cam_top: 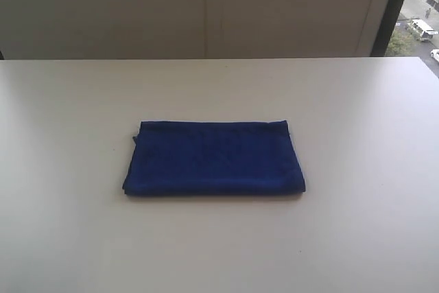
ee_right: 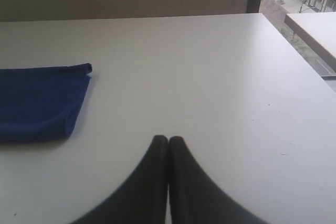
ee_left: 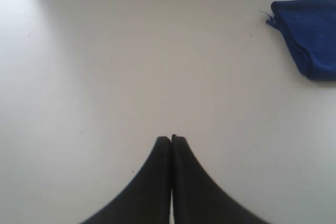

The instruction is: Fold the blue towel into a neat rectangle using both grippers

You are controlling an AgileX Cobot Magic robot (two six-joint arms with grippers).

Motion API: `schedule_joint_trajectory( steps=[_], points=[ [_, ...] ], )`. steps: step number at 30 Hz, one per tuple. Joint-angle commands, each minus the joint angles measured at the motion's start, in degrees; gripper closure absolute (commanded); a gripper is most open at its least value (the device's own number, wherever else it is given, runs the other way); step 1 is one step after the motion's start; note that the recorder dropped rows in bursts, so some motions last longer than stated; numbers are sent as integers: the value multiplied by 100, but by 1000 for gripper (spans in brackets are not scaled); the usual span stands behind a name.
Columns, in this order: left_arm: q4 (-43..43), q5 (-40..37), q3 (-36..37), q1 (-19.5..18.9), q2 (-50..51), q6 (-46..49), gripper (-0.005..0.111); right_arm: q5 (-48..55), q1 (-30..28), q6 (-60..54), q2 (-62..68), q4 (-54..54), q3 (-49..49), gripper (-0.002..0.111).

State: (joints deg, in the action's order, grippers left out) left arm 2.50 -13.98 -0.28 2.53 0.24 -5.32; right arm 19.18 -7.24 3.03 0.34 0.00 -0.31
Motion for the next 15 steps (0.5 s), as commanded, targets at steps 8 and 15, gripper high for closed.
schedule_joint_trajectory(
  steps=[8,15],
  points=[
    [-4,2,28,-14,-24,17,107,-81,203,8,-34,0,31,108],
    [-4,2,28,-14,-24,17,107,-81,203,8,-34,0,31,108]
  ],
)
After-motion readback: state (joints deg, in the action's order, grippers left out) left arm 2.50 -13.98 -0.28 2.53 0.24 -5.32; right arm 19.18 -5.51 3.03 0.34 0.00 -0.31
